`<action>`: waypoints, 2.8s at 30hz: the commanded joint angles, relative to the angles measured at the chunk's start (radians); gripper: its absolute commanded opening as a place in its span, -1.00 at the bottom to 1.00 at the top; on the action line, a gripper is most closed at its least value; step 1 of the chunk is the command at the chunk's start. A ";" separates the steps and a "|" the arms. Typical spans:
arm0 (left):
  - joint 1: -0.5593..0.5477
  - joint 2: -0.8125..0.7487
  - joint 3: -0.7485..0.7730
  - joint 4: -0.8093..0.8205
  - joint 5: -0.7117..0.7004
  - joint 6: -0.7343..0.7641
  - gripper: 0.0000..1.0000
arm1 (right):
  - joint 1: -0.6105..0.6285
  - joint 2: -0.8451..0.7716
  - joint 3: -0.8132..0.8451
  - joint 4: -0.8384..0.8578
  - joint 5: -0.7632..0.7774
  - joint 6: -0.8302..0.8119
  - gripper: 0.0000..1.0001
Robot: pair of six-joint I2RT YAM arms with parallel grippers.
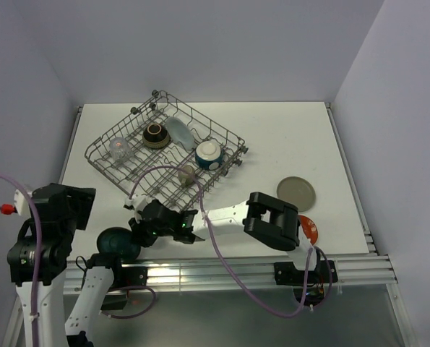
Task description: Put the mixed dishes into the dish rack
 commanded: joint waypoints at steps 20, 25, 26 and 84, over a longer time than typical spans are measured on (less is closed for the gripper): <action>-0.002 0.040 0.175 -0.009 -0.257 0.045 0.23 | -0.077 -0.301 0.375 -0.349 0.494 -0.213 -1.00; -0.002 0.031 -0.015 0.103 -0.142 0.083 0.22 | -0.179 -0.290 0.440 -0.372 0.628 -0.299 -1.00; -0.002 0.034 -0.035 0.120 -0.131 0.087 0.22 | -0.220 -0.290 0.437 -0.364 0.630 -0.306 -1.00; -0.001 0.157 -0.373 0.454 0.018 0.171 0.15 | -0.411 0.128 0.513 -0.254 0.627 -0.690 -1.00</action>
